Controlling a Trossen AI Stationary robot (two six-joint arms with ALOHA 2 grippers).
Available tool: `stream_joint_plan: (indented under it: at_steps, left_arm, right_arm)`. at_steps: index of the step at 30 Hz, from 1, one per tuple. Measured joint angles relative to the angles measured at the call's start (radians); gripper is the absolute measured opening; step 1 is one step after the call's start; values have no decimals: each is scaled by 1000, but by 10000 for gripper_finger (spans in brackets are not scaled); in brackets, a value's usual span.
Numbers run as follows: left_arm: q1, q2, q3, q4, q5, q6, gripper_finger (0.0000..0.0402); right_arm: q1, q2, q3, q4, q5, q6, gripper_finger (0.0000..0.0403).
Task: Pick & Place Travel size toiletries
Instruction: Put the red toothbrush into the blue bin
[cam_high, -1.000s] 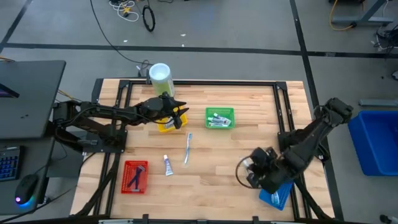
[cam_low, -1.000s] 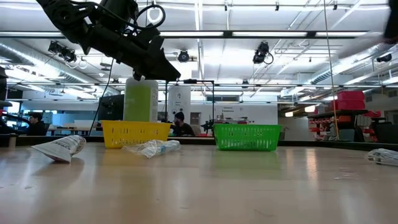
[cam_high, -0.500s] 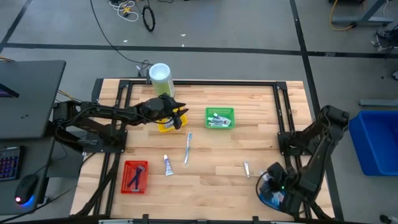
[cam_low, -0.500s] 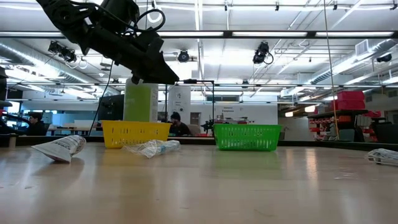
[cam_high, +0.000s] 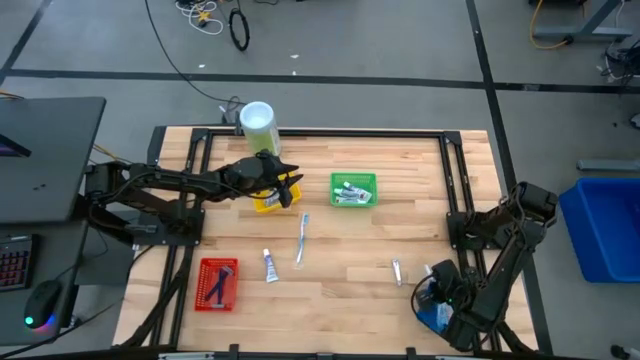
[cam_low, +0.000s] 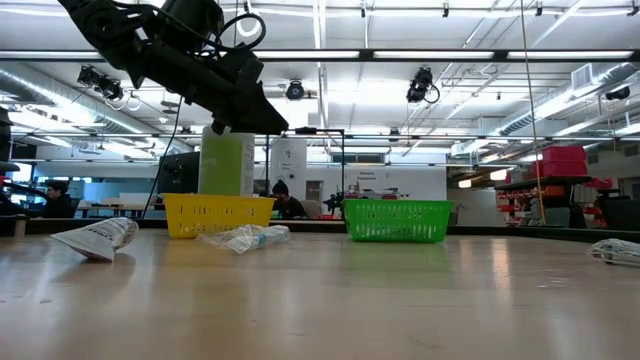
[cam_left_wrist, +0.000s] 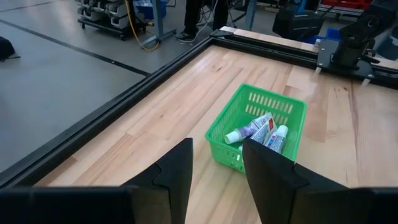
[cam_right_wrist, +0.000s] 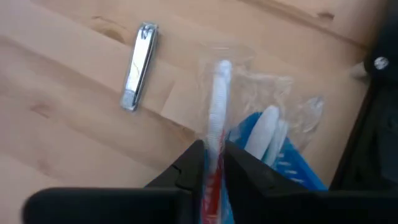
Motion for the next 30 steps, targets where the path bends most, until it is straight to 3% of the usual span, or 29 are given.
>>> stream_joint_plan:
  at_steps: [8, 14, 20, 22, 25, 30]
  left_arm:
    - [0, 0, 0, 1, 0, -16, 148]
    - [0, 0, 0, 18, 0, -16, 148]
    - [0, 0, 0, 45, 0, -37, 148]
    - [0, 0, 0, 45, 0, -44, 148]
    - [0, 0, 0, 43, 0, -45, 148]
    - [0, 0, 0, 43, 0, -52, 148]
  right_arm:
    - [0, 0, 0, 54, -6, -5, 133]
    - [-17, -25, 0, 61, -27, -46, 160]
    - [-41, -101, 0, 64, -235, -158, 167]
    - [-41, -121, 0, 77, -261, -172, 164]
    - [-41, -134, 0, 151, -288, -202, 156]
    - [-39, -135, 0, 299, -425, -295, 135]
